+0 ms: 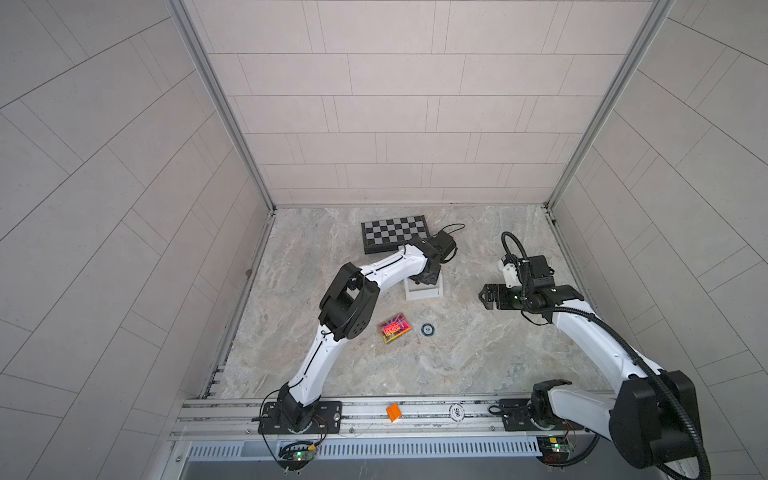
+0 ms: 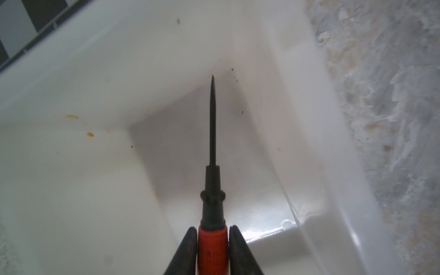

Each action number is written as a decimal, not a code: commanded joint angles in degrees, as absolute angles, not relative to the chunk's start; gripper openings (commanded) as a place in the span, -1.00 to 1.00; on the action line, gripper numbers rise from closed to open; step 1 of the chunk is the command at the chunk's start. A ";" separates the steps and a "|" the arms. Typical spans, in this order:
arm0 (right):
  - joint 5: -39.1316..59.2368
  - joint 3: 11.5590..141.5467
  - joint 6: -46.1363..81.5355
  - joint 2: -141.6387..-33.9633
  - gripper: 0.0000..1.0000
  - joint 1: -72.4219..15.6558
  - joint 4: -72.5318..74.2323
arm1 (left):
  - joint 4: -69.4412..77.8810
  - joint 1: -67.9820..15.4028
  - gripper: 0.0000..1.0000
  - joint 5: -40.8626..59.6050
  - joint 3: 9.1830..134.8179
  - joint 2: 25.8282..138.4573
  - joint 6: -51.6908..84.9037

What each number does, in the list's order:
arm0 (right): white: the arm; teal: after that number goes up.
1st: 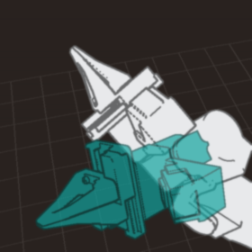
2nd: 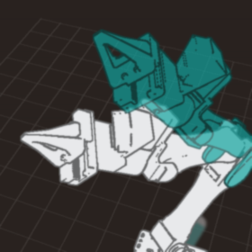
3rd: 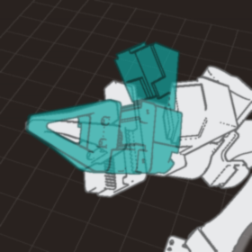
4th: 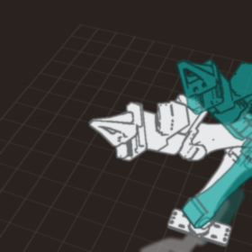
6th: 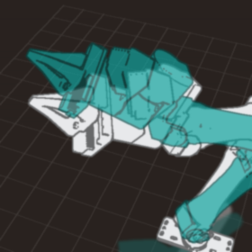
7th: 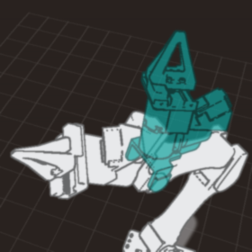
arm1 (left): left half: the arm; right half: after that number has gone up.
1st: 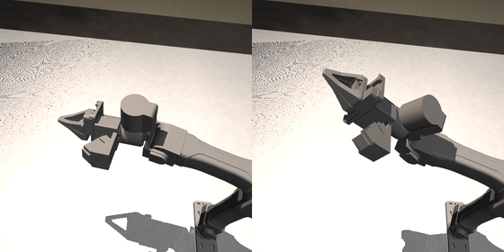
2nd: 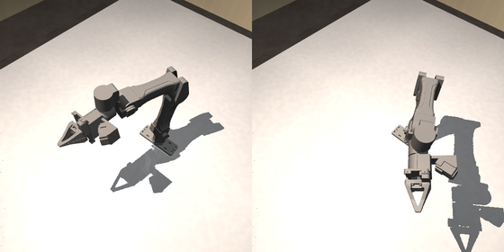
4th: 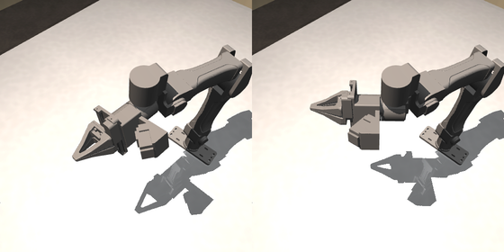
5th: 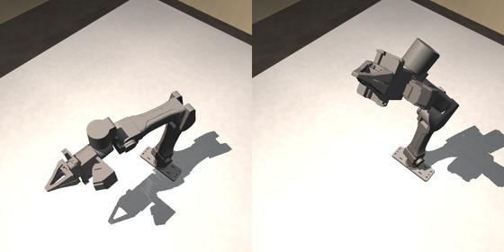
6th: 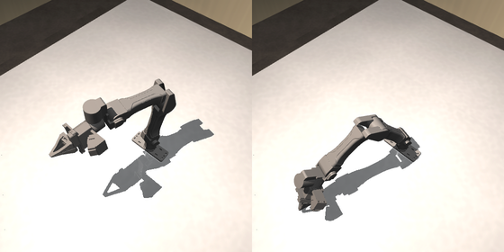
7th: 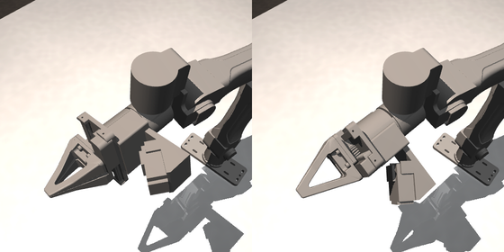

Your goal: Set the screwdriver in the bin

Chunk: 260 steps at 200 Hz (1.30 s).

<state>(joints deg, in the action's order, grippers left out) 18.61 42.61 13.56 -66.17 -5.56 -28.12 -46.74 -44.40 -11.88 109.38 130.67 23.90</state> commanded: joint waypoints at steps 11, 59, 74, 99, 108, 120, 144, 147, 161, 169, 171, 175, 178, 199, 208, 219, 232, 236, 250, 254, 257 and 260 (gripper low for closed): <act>18.10 41.62 14.15 -65.01 0.99 -5.36 -28.13 | -46.76 -44.21 -0.35 -13.01 110.21 130.17 23.64; 18.25 41.77 14.38 -64.13 0.99 -5.34 -28.39 | -47.20 -44.13 -0.19 -12.50 111.15 127.79 23.51; 18.11 42.09 13.76 -63.49 0.99 -5.35 -28.79 | -47.20 -44.12 -0.13 -12.18 111.43 125.09 23.47; 15.97 43.46 13.25 -62.75 0.99 -5.28 -30.85 | -46.63 -44.12 -0.02 -12.08 112.01 119.18 23.21; 14.95 44.21 13.03 -62.62 0.99 -5.29 -31.72 | -46.42 -44.12 0.04 -12.13 112.34 116.95 22.95; 13.90 44.99 13.01 -62.41 0.99 -5.45 -32.38 | -46.20 -44.12 0.11 -12.34 112.82 114.03 22.45; 11.98 46.88 13.78 -62.14 0.99 -5.63 -32.11 | -44.43 -44.12 0.43 -13.82 111.65 107.20 20.65; 11.73 47.15 13.86 -62.18 0.99 -5.76 -32.04 | -44.09 -44.12 0.50 -14.13 111.17 106.25 20.24; 10.57 48.92 14.14 -62.52 0.99 -6.21 -32.21 | -41.50 -44.06 0.89 -15.97 108.03 101.36 17.04; 9.55 50.19 14.02 -63.01 0.99 -6.78 -32.35 | -39.07 -44.12 0.99 -18.14 104.72 98.08 14.77; 9.29 50.54 13.96 -63.13 0.99 -6.95 -32.34 | -38.29 -44.06 0.99 -18.68 103.72 97.21 14.17; 8.81 51.18 13.68 -63.46 0.99 -7.27 -32.41 | -36.69 -44.03 0.99 -19.65 101.67 95.42 13.06; 8.43 51.68 13.56 -63.74 0.99 -7.60 -32.43 | -35.49 -43.97 0.99 -20.24 100.06 93.93 12.22; 5.31 54.40 12.96 -65.28 0.99 -10.09 -31.42 | -26.13 -41.73 0.99 -20.95 87.10 83.92 9.44; 3.59 55.24 12.71 -65.93 0.99 -11.39 -30.82 | -22.73 -39.89 0.99 -19.84 81.88 79.72 8.83; 0.41 56.66 12.39 -66.96 0.99 -13.55 -30.18 | -19.24 -37.58 0.99 -19.01 76.40 74.89 8.07; -3.36 58.46 11.82 -68.75 0.99 -16.17 -30.16 | -14.59 -34.86 0.99 -18.19 69.01 69.42 7.06; -3.86 59.07 11.55 -69.30 0.99 -16.94 -30.05 | -13.10 -34.08 0.99 -18.03 66.80 67.81 6.68; -5.85 59.52 11.32 -70.59 0.99 -19.37 -27.23 | -7.92 -31.68 0.99 -19.39 59.06 62.03 5.73; -5.96 59.21 11.05 -70.74 0.99 -20.08 -25.73 | -6.83 -30.88 0.99 -19.97 57.00 60.60 5.65; -5.85 58.89 10.87 -70.82 0.99 -20.51 -24.57 | -5.85 -30.39 0.99 -20.46 55.57 59.60 5.63; -5.69 58.62 10.63 -70.68 0.99 -20.90 -23.47 | -4.90 -29.95 0.99 -20.99 54.11 58.52 5.69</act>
